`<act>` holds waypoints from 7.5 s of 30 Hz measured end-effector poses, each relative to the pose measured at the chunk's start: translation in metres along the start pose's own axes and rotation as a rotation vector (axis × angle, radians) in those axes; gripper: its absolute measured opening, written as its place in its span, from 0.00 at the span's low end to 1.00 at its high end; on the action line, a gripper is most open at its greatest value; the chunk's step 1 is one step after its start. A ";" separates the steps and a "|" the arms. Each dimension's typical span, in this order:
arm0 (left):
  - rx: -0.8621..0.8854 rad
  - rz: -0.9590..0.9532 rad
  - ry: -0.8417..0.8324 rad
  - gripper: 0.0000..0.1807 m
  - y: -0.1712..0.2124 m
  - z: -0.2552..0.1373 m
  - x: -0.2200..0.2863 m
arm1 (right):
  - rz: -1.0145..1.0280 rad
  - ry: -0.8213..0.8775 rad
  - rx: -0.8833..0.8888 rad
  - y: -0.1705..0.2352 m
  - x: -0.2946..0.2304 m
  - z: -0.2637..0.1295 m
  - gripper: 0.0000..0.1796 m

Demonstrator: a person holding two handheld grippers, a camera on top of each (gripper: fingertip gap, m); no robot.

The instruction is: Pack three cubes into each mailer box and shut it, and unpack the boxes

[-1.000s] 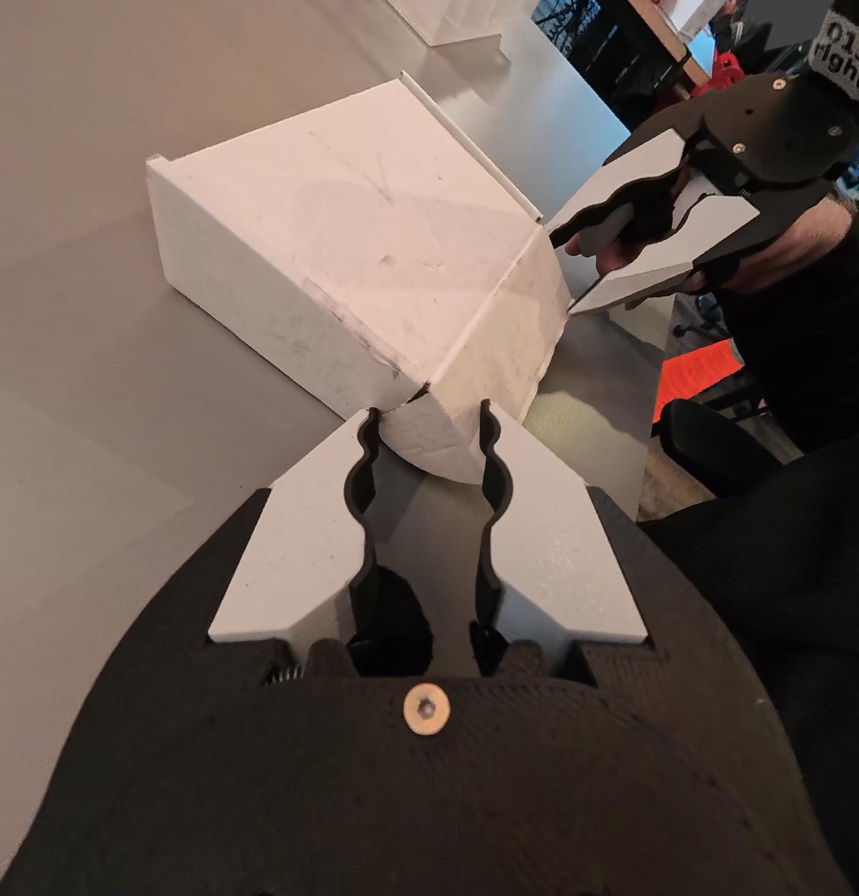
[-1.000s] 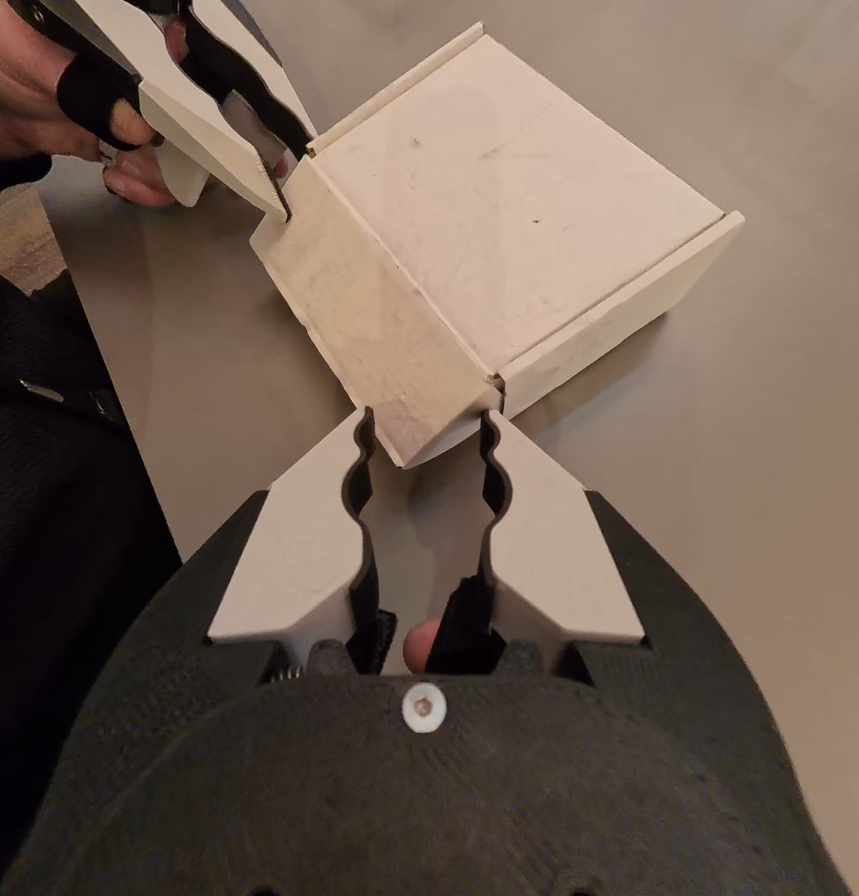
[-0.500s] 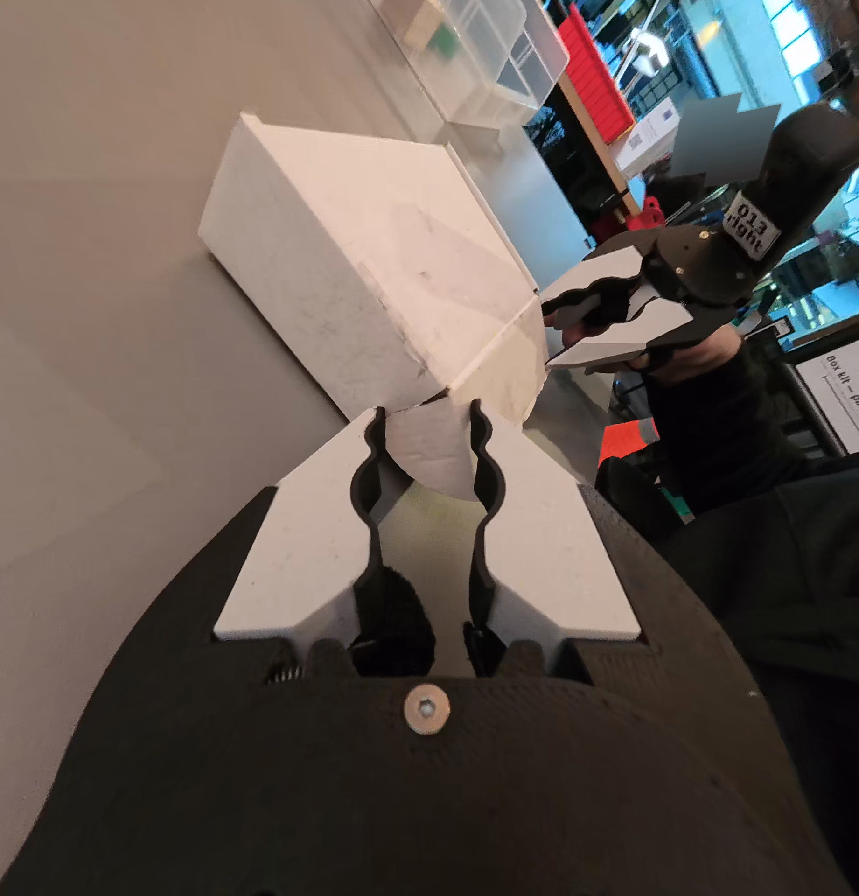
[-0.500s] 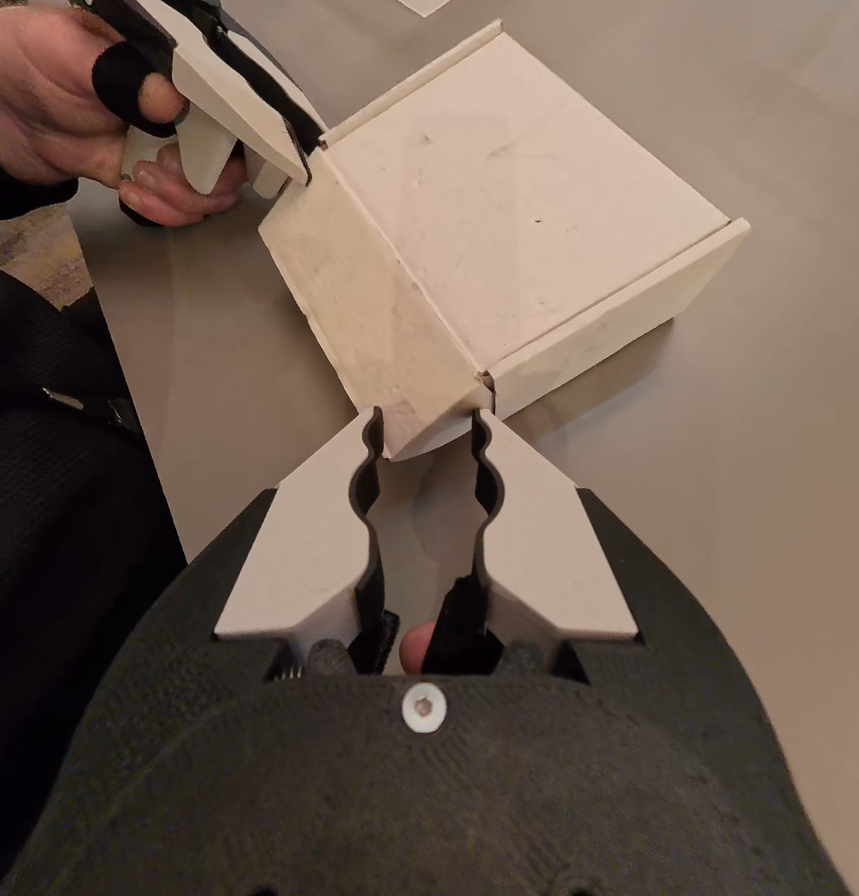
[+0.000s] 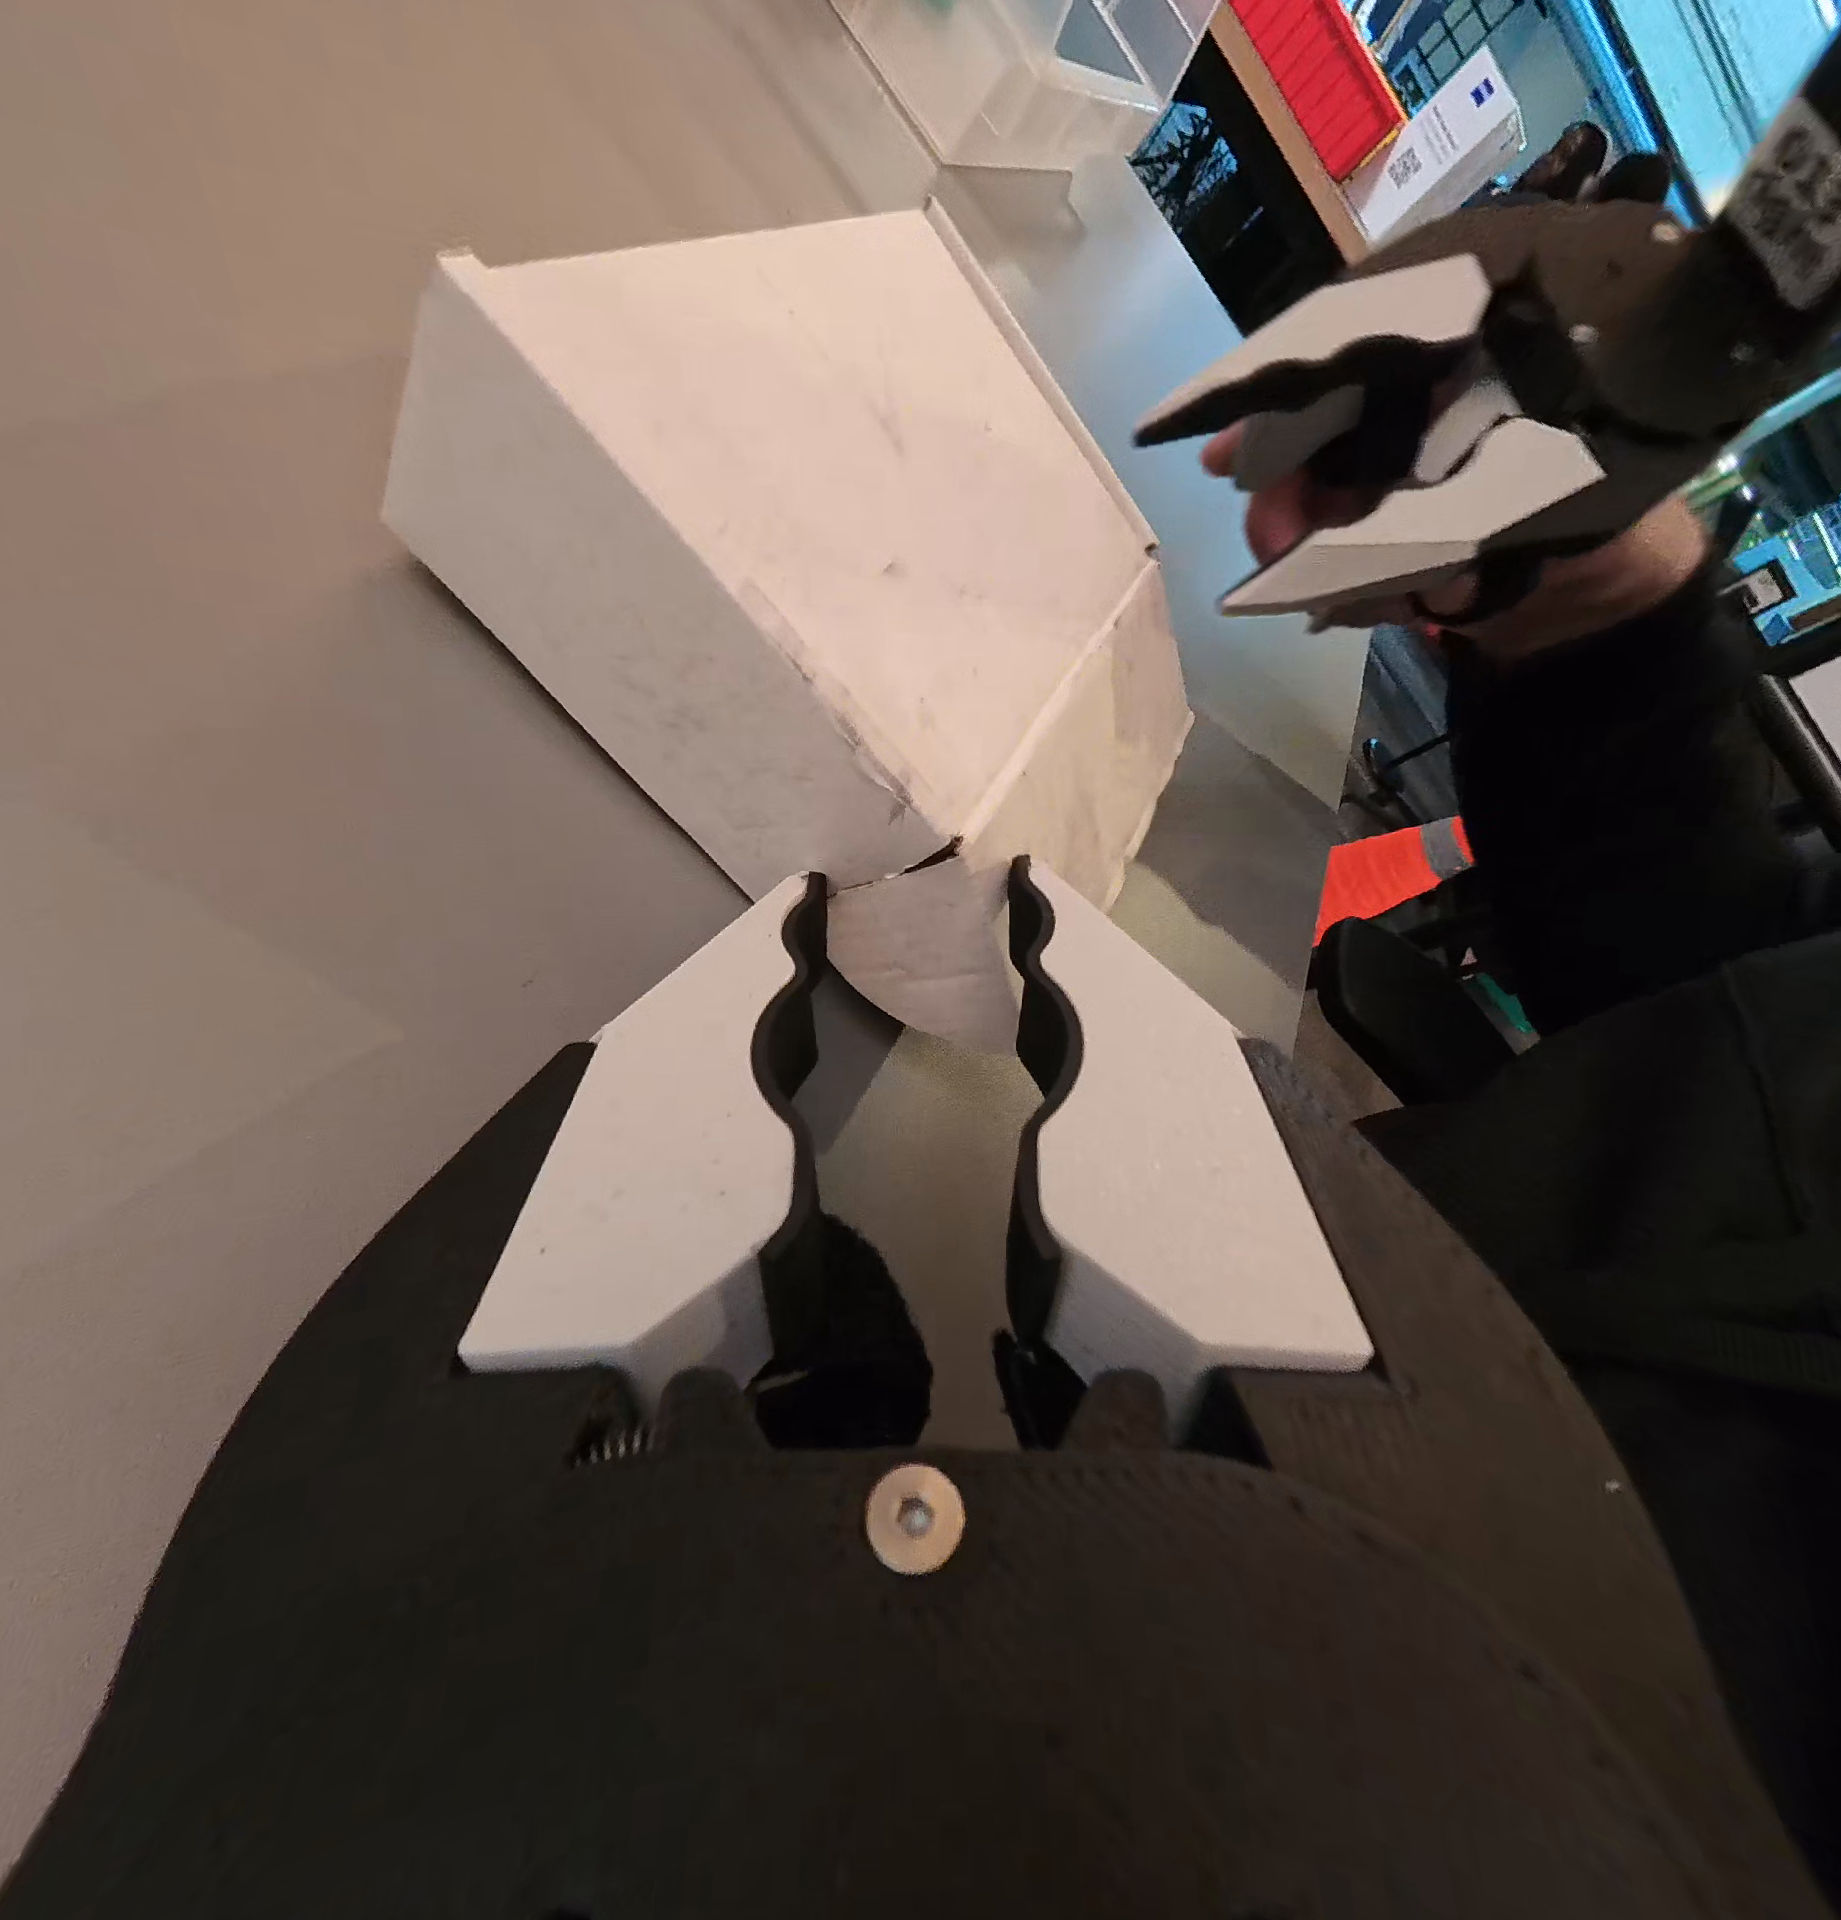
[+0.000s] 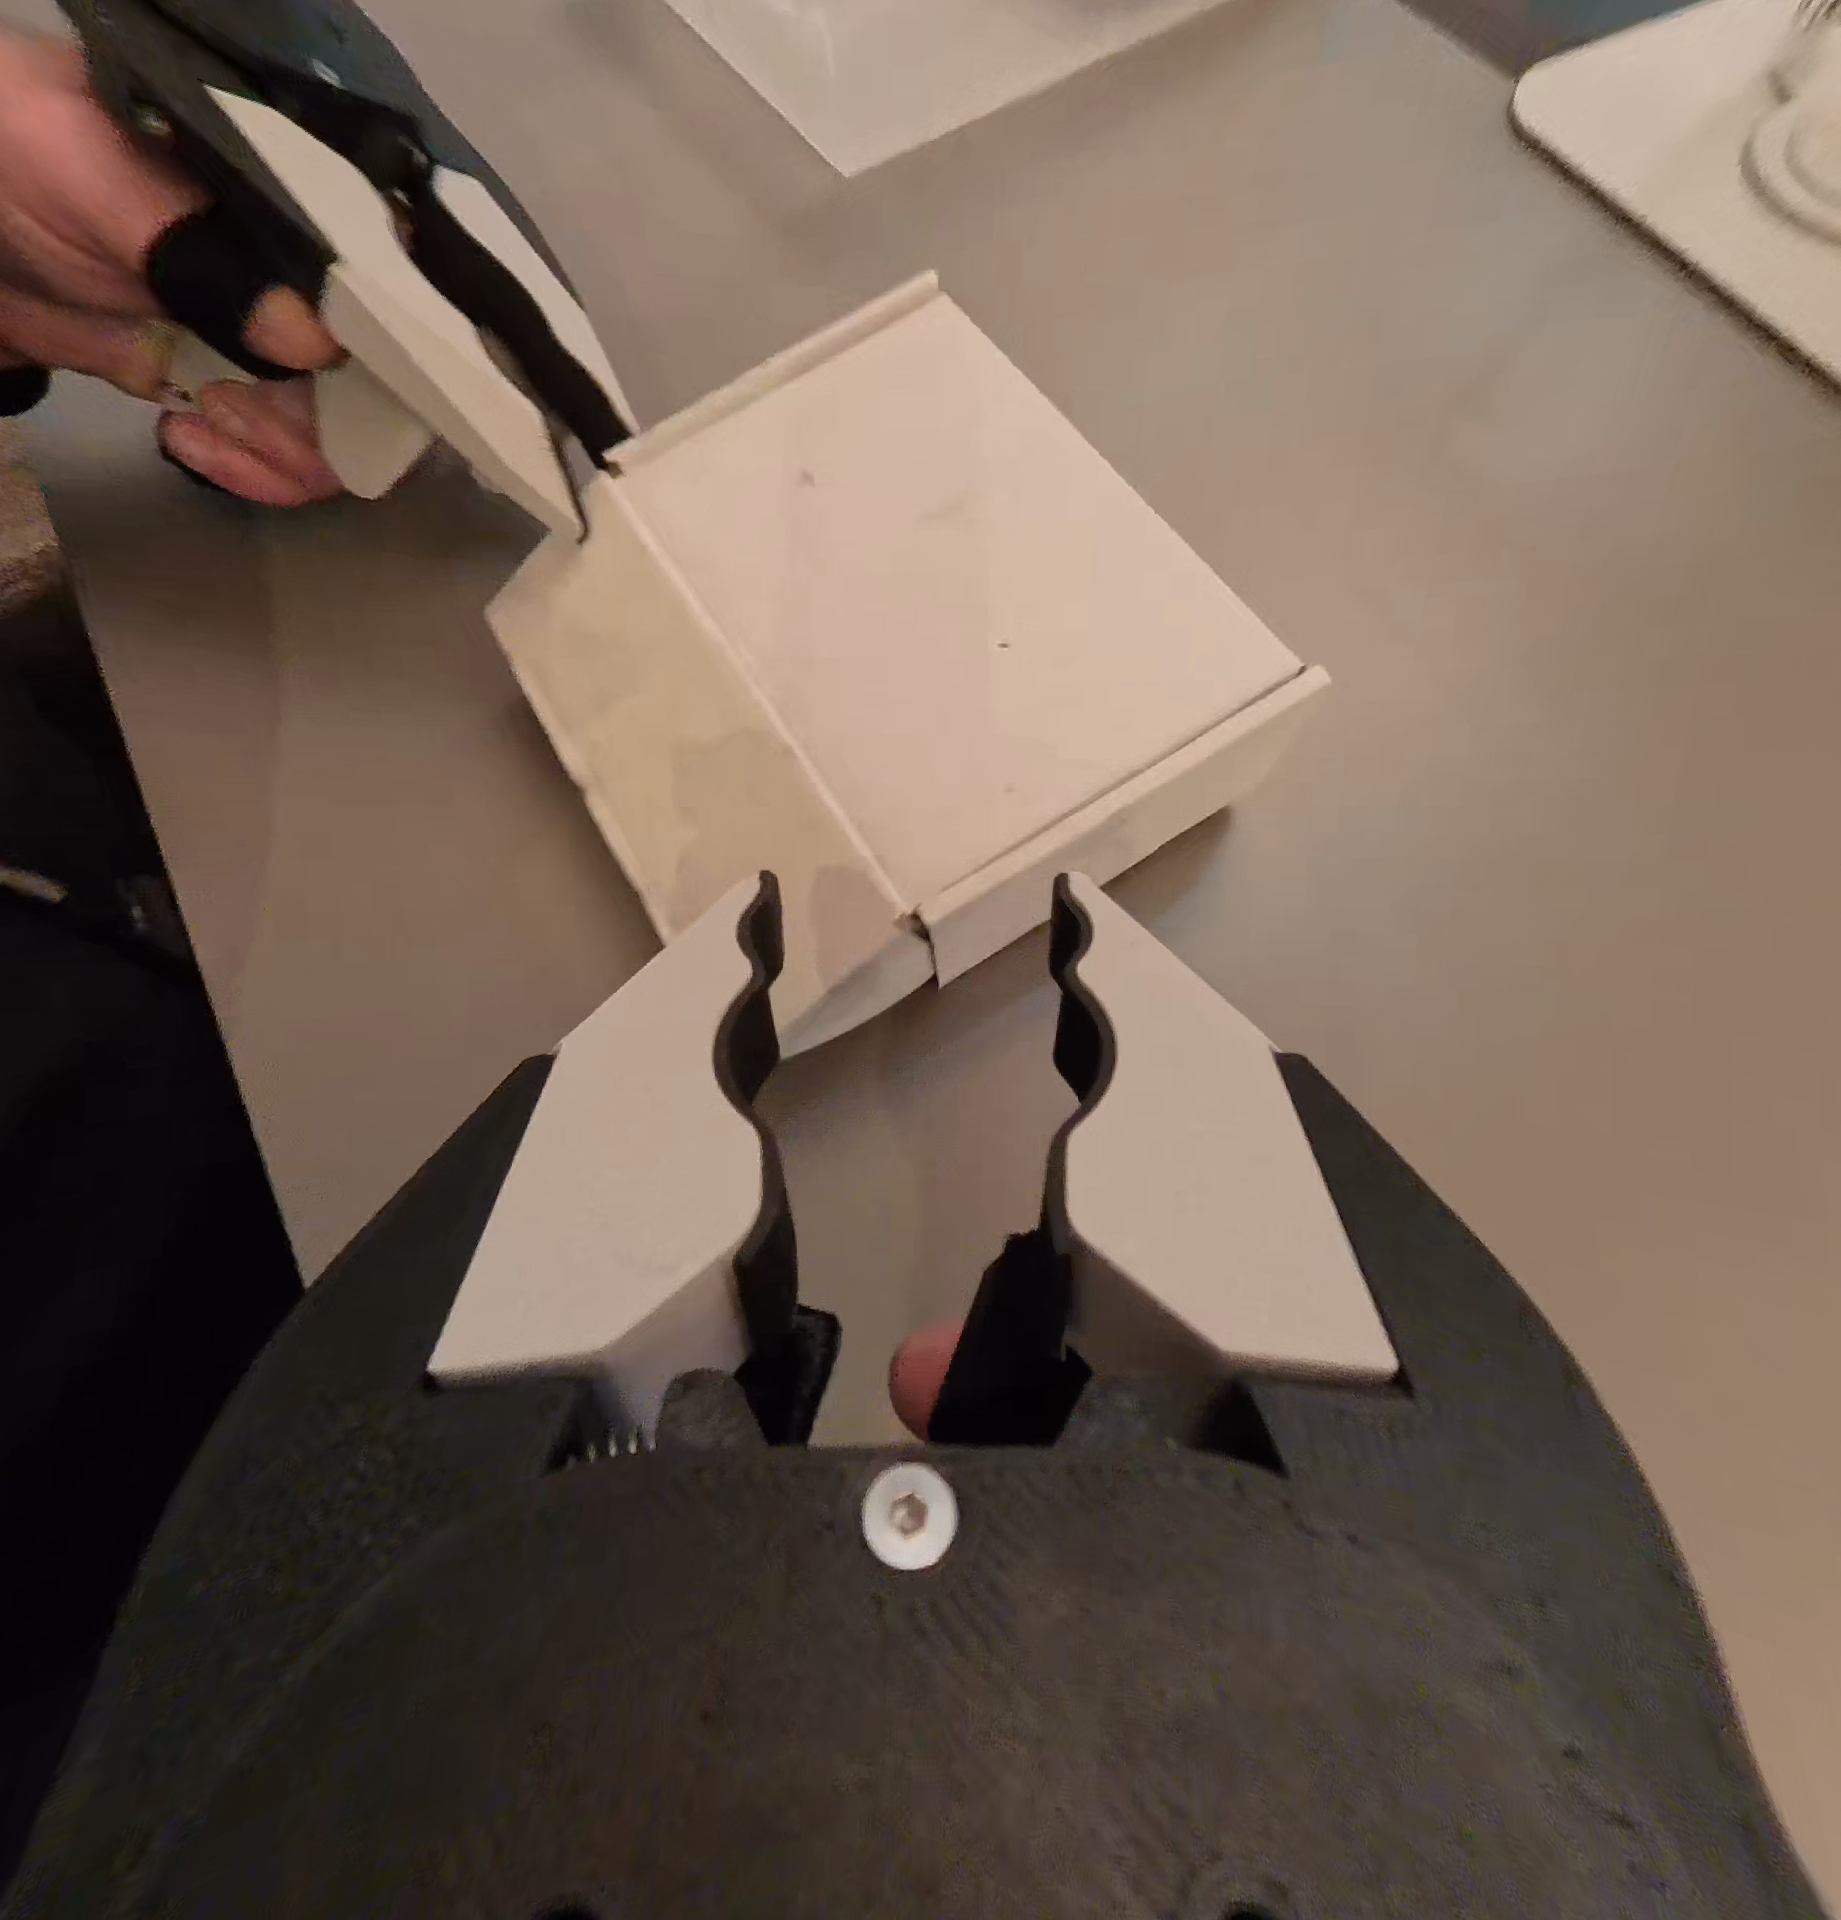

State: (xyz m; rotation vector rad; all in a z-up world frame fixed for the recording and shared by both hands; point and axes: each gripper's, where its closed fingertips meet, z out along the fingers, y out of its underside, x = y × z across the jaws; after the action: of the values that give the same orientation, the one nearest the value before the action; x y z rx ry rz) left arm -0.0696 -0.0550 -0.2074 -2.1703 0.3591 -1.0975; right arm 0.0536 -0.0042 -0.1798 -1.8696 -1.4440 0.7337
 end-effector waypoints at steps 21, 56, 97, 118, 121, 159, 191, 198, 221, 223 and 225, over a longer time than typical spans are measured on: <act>0.061 -0.199 0.012 0.17 0.004 -0.006 0.002 | 0.130 -0.068 0.025 0.004 0.001 0.024 0.22; -0.182 1.113 -0.475 0.33 -0.016 -0.045 -0.039 | -0.169 0.073 0.012 -0.017 0.024 0.014 0.24; -0.159 0.977 -0.056 0.55 0.001 -0.008 0.002 | -0.309 -0.149 -0.059 -0.017 0.015 0.037 0.18; -0.199 0.976 -0.190 0.52 -0.008 -0.010 -0.015 | -0.114 -0.197 -0.066 0.016 -0.018 0.041 0.30; -0.208 0.988 -0.203 0.55 -0.004 -0.008 -0.015 | -0.071 -0.213 -0.072 0.014 -0.026 0.047 0.27; -0.369 1.082 -0.207 0.60 0.005 -0.007 -0.018 | -1.111 -0.111 -0.202 0.002 -0.031 0.030 0.35; -0.374 1.086 -0.172 0.68 0.012 -0.006 -0.017 | -0.627 -0.311 -0.092 -0.001 -0.048 0.037 0.34; -0.363 1.063 -0.155 0.69 0.012 -0.006 -0.015 | -0.491 -0.389 -0.041 -0.005 -0.052 0.034 0.34; -0.373 1.098 -0.157 0.70 0.013 -0.005 -0.016 | -0.779 -0.235 -0.167 -0.001 -0.045 0.042 0.36; -0.368 1.093 -0.154 0.70 0.014 -0.004 -0.016 | -0.702 -0.265 -0.135 -0.003 -0.047 0.042 0.36; -0.367 1.094 -0.154 0.70 0.014 -0.004 -0.016 | -0.694 -0.265 -0.121 -0.003 -0.047 0.042 0.35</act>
State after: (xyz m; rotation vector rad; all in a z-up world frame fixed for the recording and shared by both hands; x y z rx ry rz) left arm -0.0817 -0.0592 -0.2245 -1.8338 1.5275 -0.2415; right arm 0.0083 -0.0425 -0.2023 -1.2300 -2.1751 0.5593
